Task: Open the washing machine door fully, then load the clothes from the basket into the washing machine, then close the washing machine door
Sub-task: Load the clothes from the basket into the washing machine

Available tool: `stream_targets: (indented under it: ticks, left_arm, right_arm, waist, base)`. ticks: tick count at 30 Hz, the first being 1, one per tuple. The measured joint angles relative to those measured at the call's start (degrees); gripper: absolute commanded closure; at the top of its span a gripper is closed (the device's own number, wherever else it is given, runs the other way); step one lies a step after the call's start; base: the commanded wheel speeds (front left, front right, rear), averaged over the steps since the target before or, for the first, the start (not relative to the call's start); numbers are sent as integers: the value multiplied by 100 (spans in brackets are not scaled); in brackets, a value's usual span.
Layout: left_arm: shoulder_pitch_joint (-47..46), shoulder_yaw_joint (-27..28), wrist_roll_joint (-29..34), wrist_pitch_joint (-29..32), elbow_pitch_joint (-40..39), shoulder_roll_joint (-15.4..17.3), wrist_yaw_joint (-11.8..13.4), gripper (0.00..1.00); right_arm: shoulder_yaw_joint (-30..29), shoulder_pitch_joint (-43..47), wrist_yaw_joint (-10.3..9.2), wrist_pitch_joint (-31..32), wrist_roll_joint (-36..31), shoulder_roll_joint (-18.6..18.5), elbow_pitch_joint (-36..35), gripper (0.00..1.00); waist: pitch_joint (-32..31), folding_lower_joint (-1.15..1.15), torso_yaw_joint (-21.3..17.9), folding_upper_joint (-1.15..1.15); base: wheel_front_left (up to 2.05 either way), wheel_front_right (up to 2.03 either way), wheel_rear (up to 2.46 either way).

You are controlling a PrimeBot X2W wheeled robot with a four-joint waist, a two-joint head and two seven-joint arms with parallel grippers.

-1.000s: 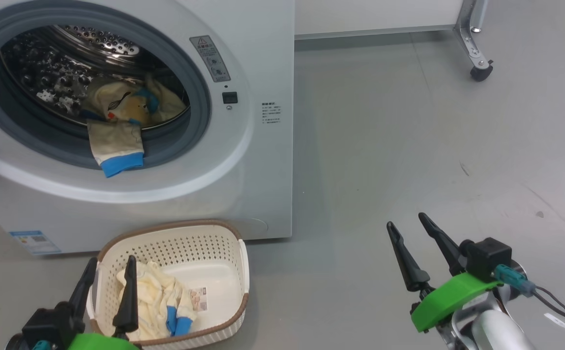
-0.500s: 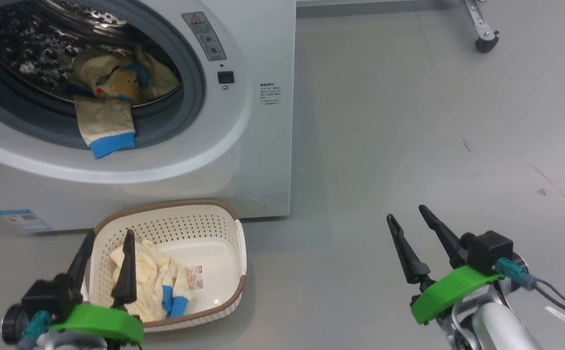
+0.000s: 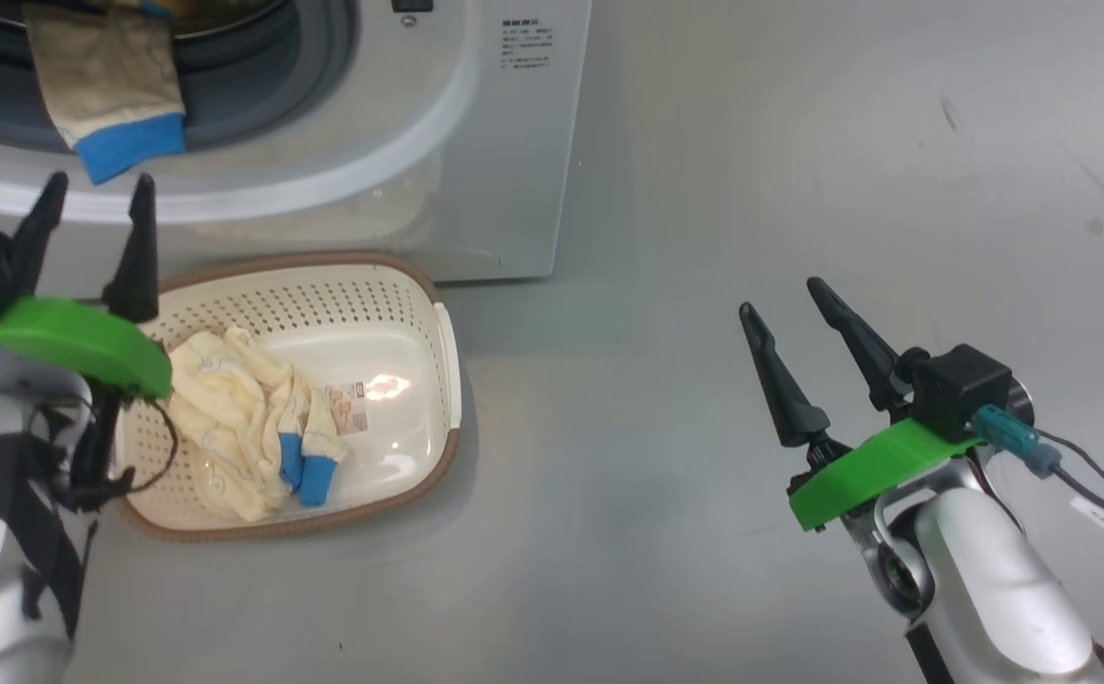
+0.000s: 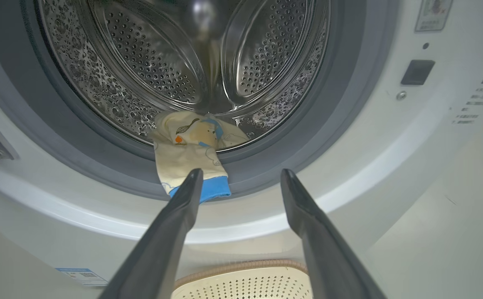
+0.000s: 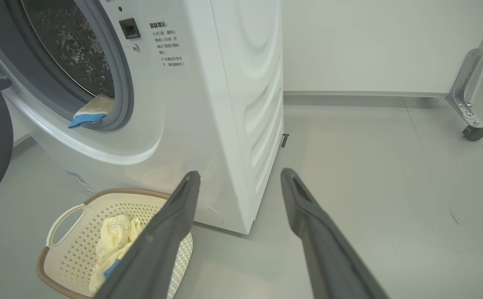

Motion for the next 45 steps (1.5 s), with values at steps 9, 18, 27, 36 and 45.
stream_targets:
  ticks: [9, 18, 27, 36, 45]
  left_arm:
    - [-1832, -408, -471, 1359, 731, 734, -27, 0]
    - [-2961, -1046, -1230, 2603, 1200, 1337, -47, 0]
    - [-3699, -1410, -958, 2947, 2076, 1562, -47, 0]
    - [-4144, -1751, -664, 3149, 2831, 1597, -47, 0]
    - [-4562, -1969, -610, 3352, 3244, 1567, -48, 100]
  right_arm:
    - [8, -426, 0, 0, 21, 3, -123, 0]
    - [157, -612, 0, 0, 342, 10, -235, 0]
    - [257, -723, 0, 0, 472, 10, -285, 0]
    - [315, -725, 0, 0, 523, 10, -319, 0]
    - [331, -834, 0, 0, 559, 11, -336, 0]
  waist:
    - [976, 1, -272, 0]
    - [1497, -1, -693, 0]
    - [1692, -1, -887, 0]
    - [1783, -2, -962, 0]
    - [1880, -2, -961, 0]
  base:
    - [0, 0, 0]
    - [0, 0, 0]
    - [0, 0, 0]
    - [0, 0, 0]
    - [0, 0, 0]
